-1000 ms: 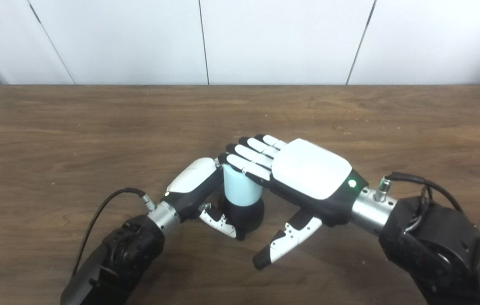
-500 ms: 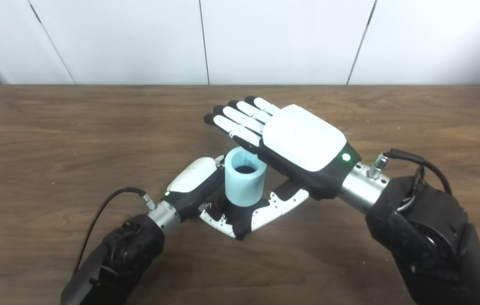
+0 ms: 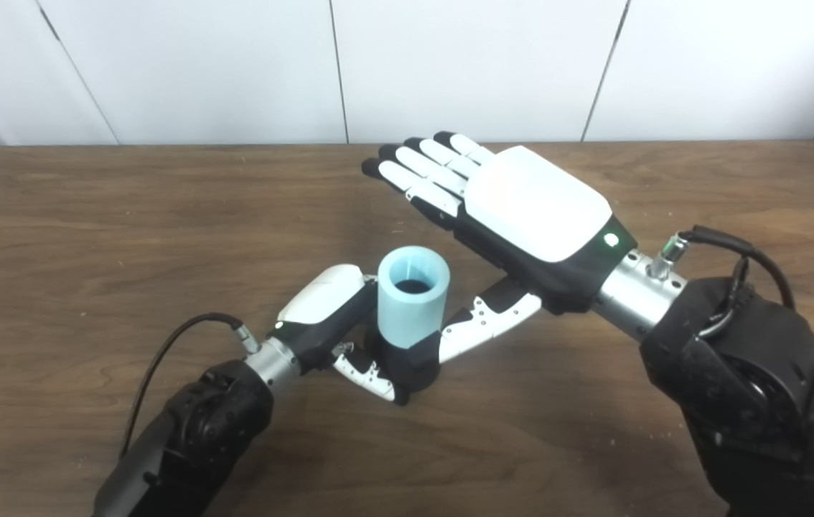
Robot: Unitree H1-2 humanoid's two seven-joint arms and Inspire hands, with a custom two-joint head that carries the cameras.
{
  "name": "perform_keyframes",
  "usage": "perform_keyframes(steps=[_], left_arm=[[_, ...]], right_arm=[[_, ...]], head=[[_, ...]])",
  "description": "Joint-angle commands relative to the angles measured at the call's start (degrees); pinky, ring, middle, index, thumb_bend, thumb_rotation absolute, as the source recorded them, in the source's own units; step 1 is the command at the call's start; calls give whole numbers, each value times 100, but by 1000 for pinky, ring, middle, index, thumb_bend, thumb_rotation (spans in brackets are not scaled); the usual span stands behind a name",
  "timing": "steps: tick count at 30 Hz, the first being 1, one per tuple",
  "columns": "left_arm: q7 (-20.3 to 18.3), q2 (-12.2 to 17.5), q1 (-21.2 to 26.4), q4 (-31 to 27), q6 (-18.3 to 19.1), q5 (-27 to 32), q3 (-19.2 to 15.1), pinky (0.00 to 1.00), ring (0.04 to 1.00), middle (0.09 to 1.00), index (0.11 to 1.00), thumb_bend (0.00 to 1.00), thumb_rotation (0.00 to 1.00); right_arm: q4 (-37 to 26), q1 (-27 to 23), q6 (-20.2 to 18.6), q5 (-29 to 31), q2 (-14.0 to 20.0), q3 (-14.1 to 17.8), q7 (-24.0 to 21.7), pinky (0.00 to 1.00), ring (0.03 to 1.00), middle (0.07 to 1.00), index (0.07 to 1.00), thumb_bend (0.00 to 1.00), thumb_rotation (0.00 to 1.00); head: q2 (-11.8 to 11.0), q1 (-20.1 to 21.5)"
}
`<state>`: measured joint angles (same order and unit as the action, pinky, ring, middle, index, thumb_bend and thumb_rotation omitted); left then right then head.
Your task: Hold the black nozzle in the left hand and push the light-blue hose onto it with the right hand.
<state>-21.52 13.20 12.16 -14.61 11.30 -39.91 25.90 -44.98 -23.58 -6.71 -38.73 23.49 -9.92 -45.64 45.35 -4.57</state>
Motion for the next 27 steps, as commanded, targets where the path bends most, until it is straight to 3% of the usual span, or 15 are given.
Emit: perform_keyframes(steps=[1,3,6,10,16,22,27], left_arm=[[-233,173,39,-155,252,-39,-131,722,736,710,676,825,45],[-293,212,106,-271,267,-42,-207,662,729,720,692,846,72],[-377,263,215,-380,298,-70,-300,664,734,734,709,873,99],[-422,305,263,-397,243,-104,-346,869,823,792,753,930,167],[-609,332,294,-401,323,55,-418,959,873,842,810,966,192],[-965,460,478,-558,582,399,-713,932,874,847,821,990,181],[-1314,706,631,-976,1023,799,-1111,821,865,845,822,1000,185]], right_arm=[[-143,-264,-54,16,108,108,9,1000,999,999,998,609,974],[-138,-274,-52,5,116,115,-12,1000,992,987,994,609,974],[-130,-289,-65,-11,116,124,-48,1000,977,971,989,610,976],[-130,-295,-80,-50,109,131,-111,1000,960,958,985,618,981],[-134,-283,-131,-23,147,166,-152,1000,944,943,975,630,987],[-154,-301,-216,-10,151,178,-202,1000,942,941,974,631,986],[-118,-309,-251,35,206,214,-178,1000,942,940,974,631,986]], head=[[4,-2],[3,-17],[3,-16],[1,-16],[-16,-16],[-19,-15],[-27,-62]])
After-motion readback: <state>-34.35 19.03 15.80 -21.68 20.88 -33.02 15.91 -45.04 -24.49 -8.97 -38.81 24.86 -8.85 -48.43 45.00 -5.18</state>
